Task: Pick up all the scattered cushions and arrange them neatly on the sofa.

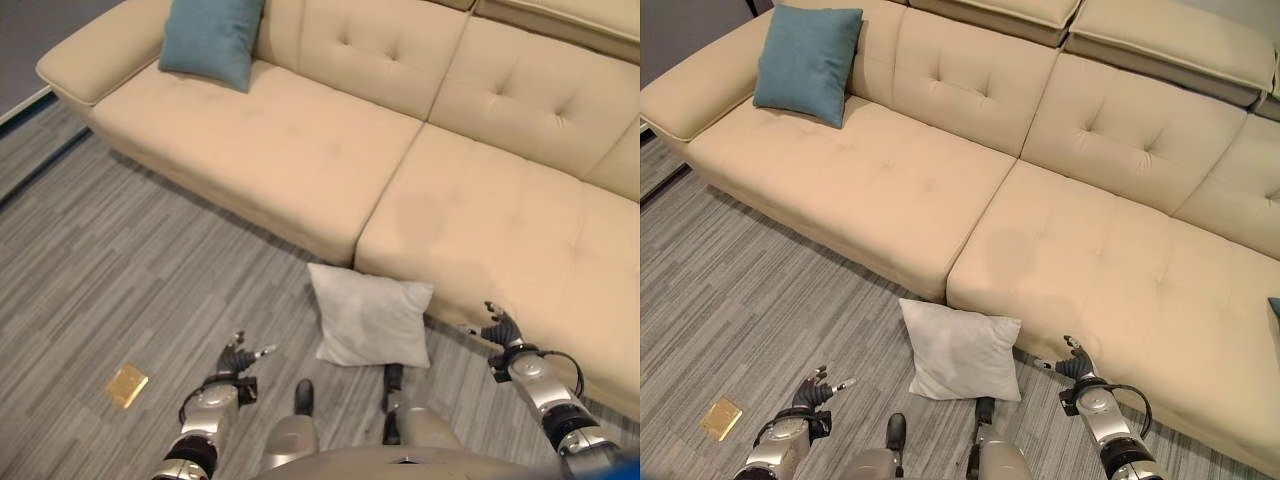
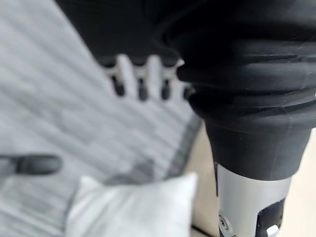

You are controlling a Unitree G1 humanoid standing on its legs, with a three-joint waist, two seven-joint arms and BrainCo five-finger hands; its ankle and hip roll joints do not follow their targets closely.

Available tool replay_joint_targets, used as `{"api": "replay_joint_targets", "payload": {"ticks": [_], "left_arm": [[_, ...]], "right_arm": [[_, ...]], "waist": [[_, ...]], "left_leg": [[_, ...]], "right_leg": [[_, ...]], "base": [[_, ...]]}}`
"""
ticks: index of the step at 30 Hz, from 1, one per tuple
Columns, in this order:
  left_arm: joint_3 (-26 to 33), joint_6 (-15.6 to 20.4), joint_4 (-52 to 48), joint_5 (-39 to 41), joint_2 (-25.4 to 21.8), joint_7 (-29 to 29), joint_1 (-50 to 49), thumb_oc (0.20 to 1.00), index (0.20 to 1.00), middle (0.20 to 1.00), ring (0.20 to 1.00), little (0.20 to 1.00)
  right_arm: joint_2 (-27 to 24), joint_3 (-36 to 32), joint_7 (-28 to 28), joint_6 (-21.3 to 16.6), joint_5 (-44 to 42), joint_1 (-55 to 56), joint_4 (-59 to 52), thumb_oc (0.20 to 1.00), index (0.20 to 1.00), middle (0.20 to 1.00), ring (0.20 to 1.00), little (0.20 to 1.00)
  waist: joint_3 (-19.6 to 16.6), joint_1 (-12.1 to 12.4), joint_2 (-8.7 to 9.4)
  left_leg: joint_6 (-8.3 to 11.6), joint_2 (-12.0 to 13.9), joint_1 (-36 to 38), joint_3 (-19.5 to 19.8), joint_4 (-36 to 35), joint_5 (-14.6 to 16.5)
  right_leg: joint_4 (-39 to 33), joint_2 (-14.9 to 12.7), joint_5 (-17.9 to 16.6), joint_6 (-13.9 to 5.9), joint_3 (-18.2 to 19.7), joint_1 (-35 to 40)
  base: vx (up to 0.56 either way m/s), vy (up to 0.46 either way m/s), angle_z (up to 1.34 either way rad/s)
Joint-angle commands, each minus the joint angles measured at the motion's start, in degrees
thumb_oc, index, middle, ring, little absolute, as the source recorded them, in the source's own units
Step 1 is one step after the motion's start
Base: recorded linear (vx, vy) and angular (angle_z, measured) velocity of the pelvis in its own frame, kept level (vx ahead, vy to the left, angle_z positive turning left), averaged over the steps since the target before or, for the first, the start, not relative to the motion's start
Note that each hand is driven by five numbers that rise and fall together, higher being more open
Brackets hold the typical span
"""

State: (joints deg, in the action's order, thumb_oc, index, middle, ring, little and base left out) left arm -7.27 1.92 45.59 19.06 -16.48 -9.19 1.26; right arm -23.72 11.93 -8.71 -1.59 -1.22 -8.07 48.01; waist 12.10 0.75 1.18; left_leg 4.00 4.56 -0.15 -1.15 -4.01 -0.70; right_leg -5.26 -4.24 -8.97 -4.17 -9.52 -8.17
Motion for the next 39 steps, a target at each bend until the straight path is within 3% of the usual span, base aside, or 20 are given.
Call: {"api": "replay_joint_targets", "payload": {"ticks": [1,2,4,5,7,13,21,25,27,29,32,33,39], "left_arm": [[-0.50,1.63,-1.24,0.62,-2.73,-0.77,1.33,1.000,1.000,1.000,1.000,1.000],[-0.35,1.76,-0.76,0.34,-2.98,-0.72,1.36,1.000,1.000,1.000,1.000,1.000],[-0.35,1.76,-0.75,0.34,-2.99,-0.72,1.37,1.000,1.000,1.000,1.000,1.000],[-0.71,2.19,-0.75,-0.13,-3.81,-0.67,1.93,1.000,1.000,1.000,1.000,1.000],[-0.53,2.55,-0.56,0.14,-4.19,-0.79,2.18,1.000,1.000,1.000,1.000,1.000],[1.19,1.94,0.77,0.88,-4.00,-0.41,0.53,1.000,1.000,1.000,1.000,1.000],[0.69,1.07,0.78,0.49,-2.76,0.00,0.28,1.000,1.000,1.000,1.000,1.000],[-0.36,1.15,-1.00,0.64,-2.82,-0.07,0.62,1.000,1.000,1.000,1.000,1.000],[-0.21,1.31,-1.41,0.91,-2.85,-0.40,0.64,1.000,1.000,1.000,1.000,1.000],[-0.15,1.84,-1.22,0.82,-3.54,-0.83,1.39,1.000,1.000,1.000,1.000,1.000],[-0.17,2.25,-1.20,0.84,-3.91,-0.98,1.74,1.000,1.000,1.000,1.000,1.000],[0.23,2.34,-1.23,1.36,-3.98,-1.14,1.80,1.000,1.000,1.000,1.000,1.000],[0.57,1.67,0.11,0.68,-3.75,-0.34,0.54,1.000,1.000,1.000,1.000,1.000]], "right_arm": [[-1.19,0.97,-1.12,-1.04,1.15,-1.84,-2.52,1.000,1.000,1.000,1.000,1.000],[-0.50,0.90,-0.76,-0.92,1.45,-1.92,-2.45,1.000,1.000,1.000,1.000,1.000],[-0.50,0.90,-0.76,-0.91,1.45,-1.93,-2.45,1.000,1.000,1.000,1.000,1.000],[-0.03,1.10,-0.53,-0.94,1.19,-2.45,-2.10,1.000,1.000,1.000,1.000,1.000],[0.29,1.40,-0.43,-1.09,0.93,-2.82,-1.10,1.000,1.000,1.000,1.000,1.000],[-0.08,1.39,-0.17,-1.28,0.79,-2.40,-0.60,1.000,1.000,1.000,1.000,1.000],[-1.16,-0.66,-0.36,-1.06,-0.24,-0.05,-1.98,1.000,1.000,1.000,1.000,1.000],[-1.19,-0.55,-0.95,-1.04,-0.06,-0.40,-2.34,1.000,1.000,1.000,1.000,1.000],[-0.66,-0.43,-0.93,-0.80,0.42,-0.83,-3.21,1.000,1.000,1.000,1.000,1.000],[-0.11,0.11,-0.74,-0.84,0.51,-1.74,-2.81,1.000,1.000,1.000,1.000,1.000],[0.31,0.60,-0.64,-1.02,0.48,-2.26,-2.05,1.000,1.000,1.000,1.000,1.000],[0.45,0.58,-0.85,-1.06,0.48,-2.39,-1.21,1.000,1.000,1.000,1.000,1.000],[-0.42,-0.02,-0.47,-0.93,0.17,-1.47,-0.90,1.000,1.000,1.000,1.000,1.000]], "waist": [[0.83,1.13,4.15],[1.44,1.01,4.95],[1.41,1.07,4.98],[2.13,0.71,4.71],[2.30,1.05,4.46],[0.42,2.21,4.95],[0.19,1.22,3.81],[0.81,1.19,4.08],[1.42,0.96,4.87],[2.04,0.76,4.73],[1.95,0.96,4.06],[1.62,1.65,3.75],[-0.43,1.86,4.31]], "left_leg": [[-2.17,-3.70,0.89,0.77,4.35,3.72],[-3.21,-5.16,1.07,-0.38,4.71,4.38],[-3.22,-5.18,1.02,-0.45,4.75,4.40],[-3.61,-5.15,-0.21,-0.73,6.18,4.38],[-3.84,-4.99,-1.21,-0.68,7.52,4.71],[-1.99,-3.56,0.07,-0.58,6.61,4.47],[-1.11,-2.10,1.21,1.15,3.53,2.93],[-1.83,-3.31,0.87,1.38,4.98,3.78],[-3.05,-5.10,0.61,0.76,5.23,4.36],[-3.60,-5.44,-0.56,-0.12,5.66,3.88],[-3.83,-5.07,-1.39,-0.73,5.85,3.58],[-3.46,-4.62,-1.63,-1.31,5.83,3.42],[-1.76,-3.52,-0.71,-1.48,4.21,2.36]], "right_leg": [[4.56,-4.34,-0.43,-4.67,1.71,-1.81],[6.19,-5.49,-3.81,-7.12,3.63,-3.80],[6.24,-5.49,-3.81,-7.13,3.71,-3.89],[8.87,-5.64,-2.78,-7.23,6.30,-5.10],[10.77,-5.24,-0.36,-6.11,7.03,-4.79],[6.75,-5.13,0.91,-4.25,3.66,-1.69],[6.84,-4.89,2.42,-4.02,1.18,-1.05],[6.69,-5.56,1.33,-4.63,1.55,-1.10],[6.52,-6.57,-2.84,-6.73,3.02,-2.79],[8.38,-6.62,-3.88,-7.73,5.41,-4.73],[10.09,-6.15,-1.31,-6.80,6.32,-4.61],[9.56,-6.80,-0.18,-6.05,4.91,-3.30],[5.35,-6.16,0.89,-5.11,3.31,-0.53]], "base": [[-0.10,0.130,-0.34],[-0.10,0.108,-0.37],[-0.09,0.078,-0.49],[-0.13,0.064,-0.45],[-0.11,0.040,-0.12],[0.06,-0.069,0.05],[0.03,-0.043,0.19],[-0.03,0.056,-0.01],[-0.11,0.140,-0.11],[-0.14,0.090,-0.43],[-0.08,0.039,-0.46],[-0.02,-0.036,-0.12],[0.04,-0.063,-0.03]]}}
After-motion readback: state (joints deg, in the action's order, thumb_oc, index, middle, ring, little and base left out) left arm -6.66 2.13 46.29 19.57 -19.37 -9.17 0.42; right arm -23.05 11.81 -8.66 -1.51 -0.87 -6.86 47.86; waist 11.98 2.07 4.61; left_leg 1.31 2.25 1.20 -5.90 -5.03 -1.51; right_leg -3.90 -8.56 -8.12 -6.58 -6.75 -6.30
